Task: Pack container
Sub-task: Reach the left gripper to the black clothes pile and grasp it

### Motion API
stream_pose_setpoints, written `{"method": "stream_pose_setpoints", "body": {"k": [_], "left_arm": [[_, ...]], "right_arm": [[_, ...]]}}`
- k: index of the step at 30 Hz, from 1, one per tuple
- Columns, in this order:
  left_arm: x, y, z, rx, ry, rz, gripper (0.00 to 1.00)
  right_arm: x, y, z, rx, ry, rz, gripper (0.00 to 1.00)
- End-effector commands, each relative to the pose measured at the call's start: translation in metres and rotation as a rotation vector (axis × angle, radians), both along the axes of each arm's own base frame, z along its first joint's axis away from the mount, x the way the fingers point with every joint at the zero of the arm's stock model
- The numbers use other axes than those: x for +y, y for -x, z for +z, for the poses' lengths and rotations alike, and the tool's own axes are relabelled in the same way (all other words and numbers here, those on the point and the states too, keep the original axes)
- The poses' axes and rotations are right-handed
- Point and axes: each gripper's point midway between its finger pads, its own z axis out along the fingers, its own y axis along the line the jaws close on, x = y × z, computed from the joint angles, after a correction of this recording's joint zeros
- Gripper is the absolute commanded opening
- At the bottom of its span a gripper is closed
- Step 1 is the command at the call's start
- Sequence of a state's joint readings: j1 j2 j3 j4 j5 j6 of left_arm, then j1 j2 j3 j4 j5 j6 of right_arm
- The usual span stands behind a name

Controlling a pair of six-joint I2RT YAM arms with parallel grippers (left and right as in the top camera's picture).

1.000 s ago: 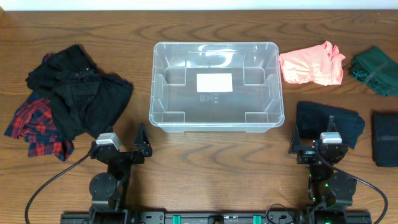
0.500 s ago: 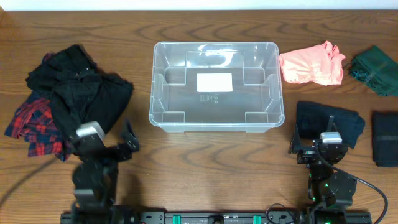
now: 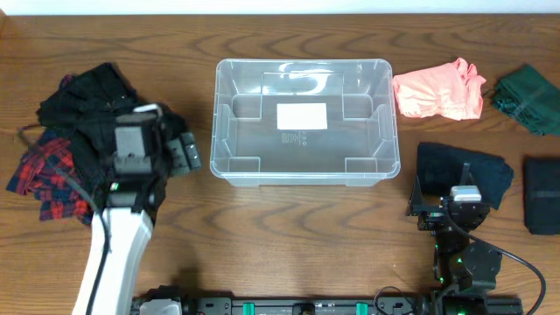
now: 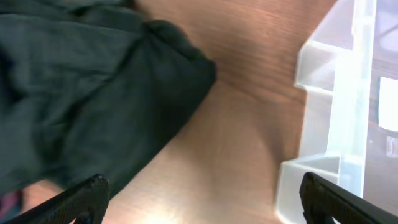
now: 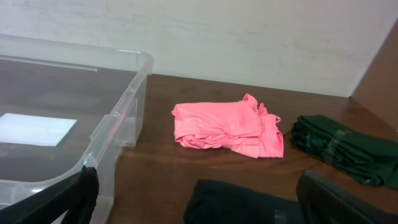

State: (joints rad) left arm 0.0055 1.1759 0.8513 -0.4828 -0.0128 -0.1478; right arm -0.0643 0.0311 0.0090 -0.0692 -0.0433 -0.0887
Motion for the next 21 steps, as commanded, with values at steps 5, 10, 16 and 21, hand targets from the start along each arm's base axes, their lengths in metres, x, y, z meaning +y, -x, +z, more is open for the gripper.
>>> {"method": "stream_pose_setpoints", "body": {"k": [5, 10, 16, 21], "left_arm": [[-0.004, -0.039, 0.023, -0.139, 0.011, -0.034, 0.98], [0.020, -0.050, 0.014, -0.134, -0.091, 0.061, 0.98], [0.038, -0.054, -0.034, -0.001, -0.180, 0.124, 0.98], [0.040, -0.060, -0.061, 0.059, -0.209, 0.102, 0.98]], "right_arm": [[-0.003, 0.000, -0.001, 0.000, 0.010, -0.016, 0.99], [-0.003, 0.000, -0.001, 0.000, 0.010, -0.016, 0.99], [-0.003, 0.000, -0.001, 0.000, 0.011, -0.016, 0.99], [-0.003, 0.000, -0.001, 0.000, 0.010, -0.016, 0.99]]}}
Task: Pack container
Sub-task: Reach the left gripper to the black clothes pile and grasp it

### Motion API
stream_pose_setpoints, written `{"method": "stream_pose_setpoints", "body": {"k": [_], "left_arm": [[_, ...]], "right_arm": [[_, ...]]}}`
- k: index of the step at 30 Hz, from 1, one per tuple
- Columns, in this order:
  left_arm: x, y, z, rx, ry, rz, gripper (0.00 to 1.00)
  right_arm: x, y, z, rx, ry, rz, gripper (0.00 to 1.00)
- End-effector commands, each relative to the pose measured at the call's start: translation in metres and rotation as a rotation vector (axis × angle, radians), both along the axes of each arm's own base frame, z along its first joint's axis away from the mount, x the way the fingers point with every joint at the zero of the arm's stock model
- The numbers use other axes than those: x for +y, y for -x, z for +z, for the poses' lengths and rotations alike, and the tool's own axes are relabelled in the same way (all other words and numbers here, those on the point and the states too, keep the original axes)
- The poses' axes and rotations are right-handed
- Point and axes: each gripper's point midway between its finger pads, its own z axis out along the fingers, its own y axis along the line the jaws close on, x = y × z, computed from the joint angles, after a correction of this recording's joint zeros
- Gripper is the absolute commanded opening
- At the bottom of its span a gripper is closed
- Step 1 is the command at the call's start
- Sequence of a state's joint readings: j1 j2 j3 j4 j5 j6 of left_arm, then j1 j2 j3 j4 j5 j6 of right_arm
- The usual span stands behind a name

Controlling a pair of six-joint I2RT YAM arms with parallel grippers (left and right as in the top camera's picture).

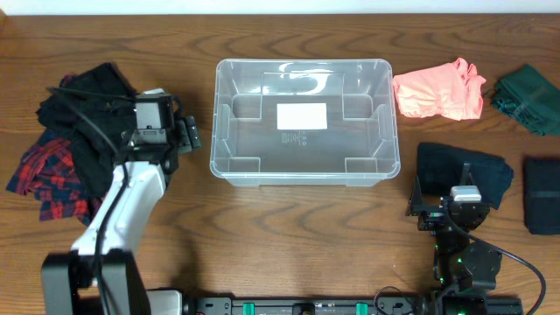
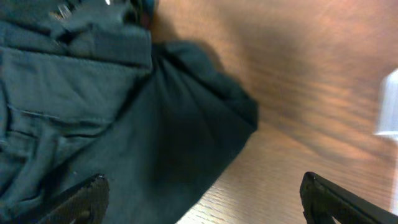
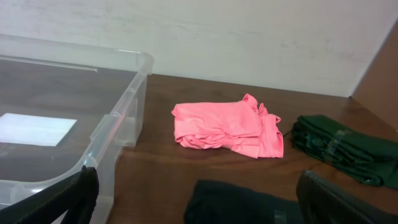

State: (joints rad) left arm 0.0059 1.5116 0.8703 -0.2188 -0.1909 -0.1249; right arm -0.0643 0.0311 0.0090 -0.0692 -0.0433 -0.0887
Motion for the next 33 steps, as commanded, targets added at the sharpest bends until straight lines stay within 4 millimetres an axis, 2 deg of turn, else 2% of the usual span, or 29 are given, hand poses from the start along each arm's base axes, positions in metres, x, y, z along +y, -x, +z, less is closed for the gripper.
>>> {"method": "stream_pose_setpoints", "body": {"k": [1, 8, 18, 24, 30, 32, 33], "left_arm": [[0.010, -0.007, -0.003, 0.008, -0.057, 0.012, 0.98], [0.011, -0.012, -0.022, 0.034, -0.063, 0.016, 0.98], [0.011, -0.016, -0.059, 0.097, -0.071, 0.001, 0.98], [0.018, -0.020, -0.070, 0.102, -0.110, 0.020, 0.99], [0.039, -0.018, -0.070, 0.104, -0.221, 0.095, 0.82], [0.043, -0.019, -0.068, 0.095, -0.241, 0.109, 0.67], [0.044, -0.020, -0.066, 0.089, -0.247, 0.114, 0.55]], "right_arm": [[-0.003, 0.000, -0.001, 0.000, 0.011, -0.015, 0.99], [-0.003, 0.000, -0.001, 0.000, 0.011, -0.016, 0.99], [-0.003, 0.000, -0.001, 0.000, 0.011, -0.016, 0.99], [-0.003, 0.000, -0.001, 0.000, 0.011, -0.015, 0.99], [-0.003, 0.000, -0.001, 0.000, 0.011, -0.016, 0.99], [-0.003, 0.000, -0.001, 0.000, 0.011, -0.016, 0.99], [-0.003, 0.000, -0.001, 0.000, 0.011, -0.015, 0.99]]}}
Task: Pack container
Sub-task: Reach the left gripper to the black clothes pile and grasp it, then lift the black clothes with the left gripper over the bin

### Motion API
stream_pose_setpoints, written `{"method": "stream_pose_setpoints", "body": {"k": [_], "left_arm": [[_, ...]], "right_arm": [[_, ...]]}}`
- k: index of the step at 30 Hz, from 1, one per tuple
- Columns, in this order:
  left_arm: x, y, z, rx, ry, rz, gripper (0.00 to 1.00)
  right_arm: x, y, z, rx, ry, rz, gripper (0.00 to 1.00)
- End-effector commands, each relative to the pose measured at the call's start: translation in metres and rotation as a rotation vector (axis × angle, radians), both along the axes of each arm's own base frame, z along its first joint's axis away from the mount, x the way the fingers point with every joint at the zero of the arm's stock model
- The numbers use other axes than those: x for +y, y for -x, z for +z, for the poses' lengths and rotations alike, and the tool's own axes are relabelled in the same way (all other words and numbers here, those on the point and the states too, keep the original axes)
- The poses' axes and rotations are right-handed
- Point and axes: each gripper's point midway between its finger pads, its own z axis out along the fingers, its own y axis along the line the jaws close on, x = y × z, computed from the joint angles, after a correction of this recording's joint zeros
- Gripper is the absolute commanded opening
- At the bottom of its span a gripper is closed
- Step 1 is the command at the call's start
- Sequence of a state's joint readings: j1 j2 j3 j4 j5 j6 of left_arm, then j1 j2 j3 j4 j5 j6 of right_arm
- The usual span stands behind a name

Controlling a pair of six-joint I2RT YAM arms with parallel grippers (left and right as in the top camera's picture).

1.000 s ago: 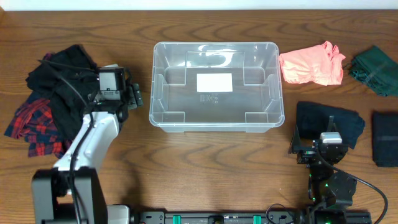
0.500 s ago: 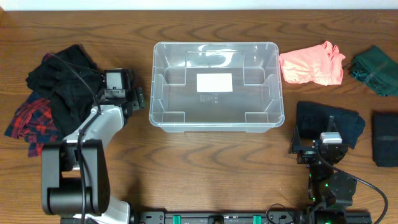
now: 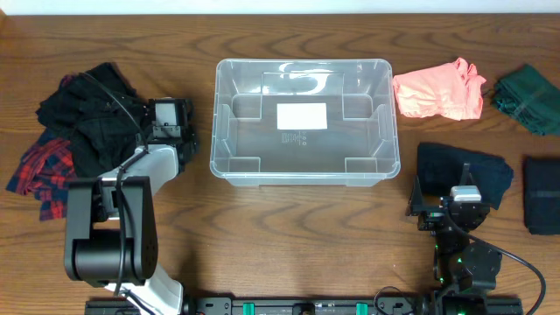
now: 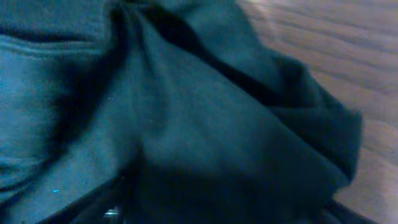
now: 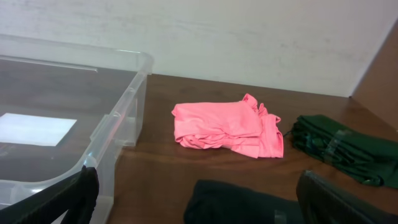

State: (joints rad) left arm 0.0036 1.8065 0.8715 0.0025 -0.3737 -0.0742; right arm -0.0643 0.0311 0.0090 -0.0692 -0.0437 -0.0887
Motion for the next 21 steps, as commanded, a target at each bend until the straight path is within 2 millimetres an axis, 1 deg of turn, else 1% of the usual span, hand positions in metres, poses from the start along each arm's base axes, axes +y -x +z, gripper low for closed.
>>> {"method": "stream_pose_setpoints", "body": {"k": [1, 2, 3, 4, 8, 10, 12, 15, 19, 21], "left_arm": [[0.016, -0.002, 0.005, -0.010, -0.071, 0.052, 0.35], [0.015, -0.003, 0.006, -0.014, -0.071, 0.051, 0.26], [0.015, -0.003, 0.006, -0.015, -0.070, 0.052, 0.19], [0.015, -0.004, 0.006, -0.017, -0.071, 0.052, 0.06], [0.015, -0.005, 0.010, -0.027, -0.071, 0.052, 0.06], [0.015, -0.005, 0.018, -0.043, -0.070, 0.053, 0.06], [0.015, -0.005, 0.031, -0.063, -0.070, 0.053, 0.06], [0.016, -0.005, 0.065, -0.116, -0.069, 0.055, 0.06], [0.016, -0.005, 0.129, -0.245, -0.067, 0.060, 0.06], [0.016, -0.002, 0.168, -0.340, -0.066, 0.063, 0.06]], "right_arm": [[-0.003, 0.000, -0.001, 0.000, 0.010, -0.016, 0.99], [-0.003, 0.000, -0.001, 0.000, 0.010, -0.016, 0.99], [-0.003, 0.000, -0.001, 0.000, 0.011, -0.016, 0.99], [-0.003, 0.000, -0.001, 0.000, 0.010, -0.016, 0.99], [-0.003, 0.000, -0.001, 0.000, 0.010, -0.016, 0.99], [-0.003, 0.000, -0.001, 0.000, 0.010, -0.016, 0.99], [-0.003, 0.000, -0.001, 0.000, 0.010, -0.016, 0.99], [-0.003, 0.000, -0.001, 0.000, 0.011, -0.016, 0.99], [-0.003, 0.000, -0.001, 0.000, 0.011, -0.016, 0.99], [-0.003, 0.000, -0.001, 0.000, 0.010, -0.016, 0.99]]}}
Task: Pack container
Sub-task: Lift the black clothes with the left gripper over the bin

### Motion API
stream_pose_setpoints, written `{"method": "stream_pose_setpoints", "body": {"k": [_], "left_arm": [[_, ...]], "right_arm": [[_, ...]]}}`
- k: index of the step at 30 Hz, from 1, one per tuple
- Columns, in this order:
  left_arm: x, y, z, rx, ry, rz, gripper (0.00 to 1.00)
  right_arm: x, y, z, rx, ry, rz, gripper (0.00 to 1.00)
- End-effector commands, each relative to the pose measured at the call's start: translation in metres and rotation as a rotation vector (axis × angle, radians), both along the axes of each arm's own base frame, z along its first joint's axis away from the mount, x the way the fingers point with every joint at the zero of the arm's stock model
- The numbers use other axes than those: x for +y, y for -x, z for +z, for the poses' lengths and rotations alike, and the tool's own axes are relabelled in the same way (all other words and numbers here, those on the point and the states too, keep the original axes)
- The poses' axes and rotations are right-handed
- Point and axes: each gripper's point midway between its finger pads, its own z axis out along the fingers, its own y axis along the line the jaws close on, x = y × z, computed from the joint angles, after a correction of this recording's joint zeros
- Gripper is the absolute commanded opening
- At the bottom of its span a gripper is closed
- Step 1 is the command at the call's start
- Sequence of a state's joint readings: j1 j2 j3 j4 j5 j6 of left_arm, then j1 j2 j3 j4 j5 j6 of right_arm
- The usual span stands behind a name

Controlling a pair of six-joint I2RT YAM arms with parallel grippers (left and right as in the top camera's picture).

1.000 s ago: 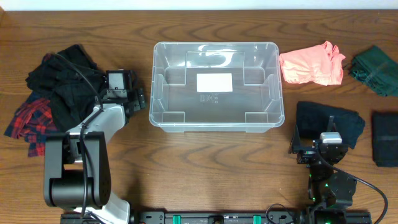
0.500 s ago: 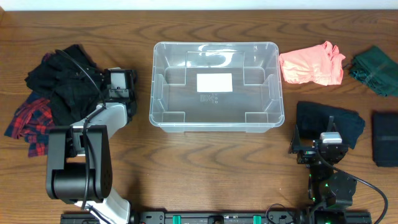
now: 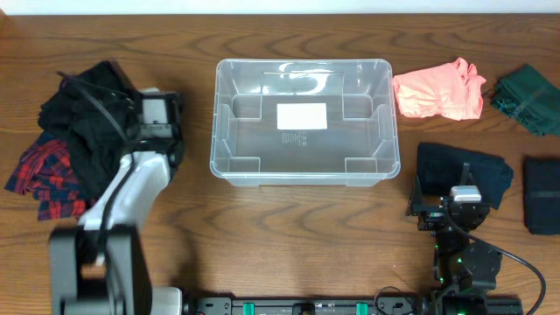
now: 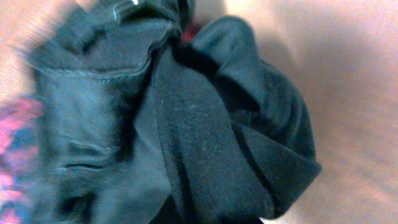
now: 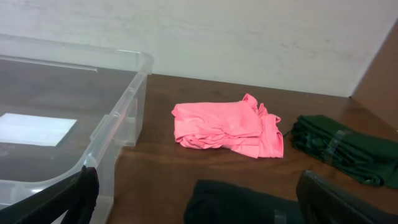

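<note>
The clear plastic container [image 3: 304, 171] stands empty at the table's middle; its near corner [image 5: 118, 118] shows in the right wrist view. A heap of black clothes [image 3: 87, 114] lies at the far left over a red plaid garment [image 3: 44, 179]. My left gripper [image 3: 144, 122] is at the heap's right edge. In its wrist view a dark garment [image 4: 186, 137] fills the frame and the fingers are buried in it, shut on the cloth [image 4: 205, 214]. My right gripper [image 3: 448, 210] rests open near the front right edge, nothing between its fingers [image 5: 199, 208].
A pink garment [image 3: 437, 92] [image 5: 227, 127] lies right of the container. A folded green one [image 3: 529, 98] [image 5: 342, 149] is at the far right. A dark navy garment [image 3: 464, 171] lies just ahead of the right gripper, and another dark folded piece [image 3: 542, 192] at the right edge.
The left gripper has shifted slightly left and back at the heap. Its wrist view now sits farther from the dark cloth, and the open fingertips no longer show at the corners. The right arm is unmoved.
The left gripper was open in front of the heap, beside the container's left wall. Then it stood nearer the black clothes, then pressed into the dark cloth. Now it is shut on that garment. The right arm stayed parked throughout.
</note>
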State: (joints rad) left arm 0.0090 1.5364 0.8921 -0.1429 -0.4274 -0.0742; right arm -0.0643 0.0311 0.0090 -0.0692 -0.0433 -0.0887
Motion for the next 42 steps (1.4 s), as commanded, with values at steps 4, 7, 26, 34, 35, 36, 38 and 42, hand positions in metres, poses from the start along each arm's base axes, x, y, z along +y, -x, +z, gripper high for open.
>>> {"method": "stream_pose_setpoints", "body": {"k": [4, 7, 26, 34, 35, 36, 38, 42], "left_arm": [[0.005, 0.004, 0.140, -0.353, -0.037, 0.013, 0.06], [0.004, 0.019, 0.179, -0.450, -0.054, 0.000, 0.06], [-0.156, 0.083, 0.318, -0.867, 0.076, -0.731, 0.06], [-0.213, 0.082, 0.314, -0.866, 0.139, -0.903, 0.06], [-0.220, 0.083, 0.315, -0.871, 0.148, -0.921, 0.06], [-0.228, 0.084, 0.316, -0.878, 0.159, -0.941, 0.06], [-0.243, 0.086, 0.318, -0.894, 0.184, -0.976, 0.06], [-0.272, 0.089, 0.319, -0.912, 0.229, -1.038, 0.06]], "right_arm": [[-0.003, 0.000, -0.001, 0.000, 0.011, -0.016, 0.99], [-0.003, 0.000, -0.001, 0.000, 0.010, -0.016, 0.99], [-0.003, 0.000, -0.001, 0.000, 0.011, -0.016, 0.99], [-0.003, 0.000, -0.001, 0.000, 0.011, -0.016, 0.99], [-0.003, 0.000, -0.001, 0.000, 0.011, -0.016, 0.99], [-0.003, 0.000, -0.001, 0.000, 0.010, -0.015, 0.99], [-0.003, 0.000, -0.001, 0.000, 0.011, -0.015, 0.99], [-0.003, 0.000, -0.001, 0.000, 0.011, -0.015, 0.99]]}}
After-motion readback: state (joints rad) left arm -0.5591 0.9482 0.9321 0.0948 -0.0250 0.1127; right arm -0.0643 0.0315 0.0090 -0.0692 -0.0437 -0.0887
